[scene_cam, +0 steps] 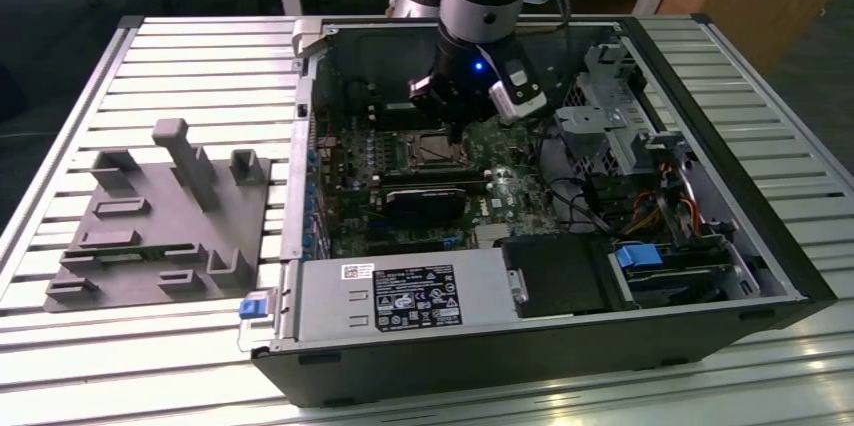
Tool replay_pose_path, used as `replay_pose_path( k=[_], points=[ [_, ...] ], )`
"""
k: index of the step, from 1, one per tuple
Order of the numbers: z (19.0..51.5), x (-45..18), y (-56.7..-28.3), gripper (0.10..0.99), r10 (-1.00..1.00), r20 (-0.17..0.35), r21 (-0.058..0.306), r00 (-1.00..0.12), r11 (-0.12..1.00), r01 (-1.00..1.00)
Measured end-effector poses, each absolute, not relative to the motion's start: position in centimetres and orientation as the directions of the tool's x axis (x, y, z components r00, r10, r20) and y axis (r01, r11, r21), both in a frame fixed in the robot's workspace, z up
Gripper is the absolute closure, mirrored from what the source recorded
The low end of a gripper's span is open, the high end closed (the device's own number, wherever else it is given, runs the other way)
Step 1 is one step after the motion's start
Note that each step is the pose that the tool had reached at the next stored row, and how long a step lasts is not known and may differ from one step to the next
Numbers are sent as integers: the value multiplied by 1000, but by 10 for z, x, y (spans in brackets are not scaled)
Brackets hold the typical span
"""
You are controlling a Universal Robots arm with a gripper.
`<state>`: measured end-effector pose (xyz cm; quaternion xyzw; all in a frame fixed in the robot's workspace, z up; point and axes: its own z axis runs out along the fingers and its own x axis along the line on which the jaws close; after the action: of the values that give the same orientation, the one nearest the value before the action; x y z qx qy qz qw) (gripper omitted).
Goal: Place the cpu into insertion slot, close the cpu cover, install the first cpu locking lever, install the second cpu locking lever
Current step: 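Install the second cpu locking lever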
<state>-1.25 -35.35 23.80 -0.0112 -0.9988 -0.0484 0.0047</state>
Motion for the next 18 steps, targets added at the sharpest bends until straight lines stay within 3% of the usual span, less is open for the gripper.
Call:
replay_pose_path(
  k=[5, 18],
  points=[
    [237, -12, -357, 980, 22, 12, 129, -1000, 991, 23],
    [236, -14, -375, 980, 22, 12, 132, -1000, 991, 23]
  ],
)
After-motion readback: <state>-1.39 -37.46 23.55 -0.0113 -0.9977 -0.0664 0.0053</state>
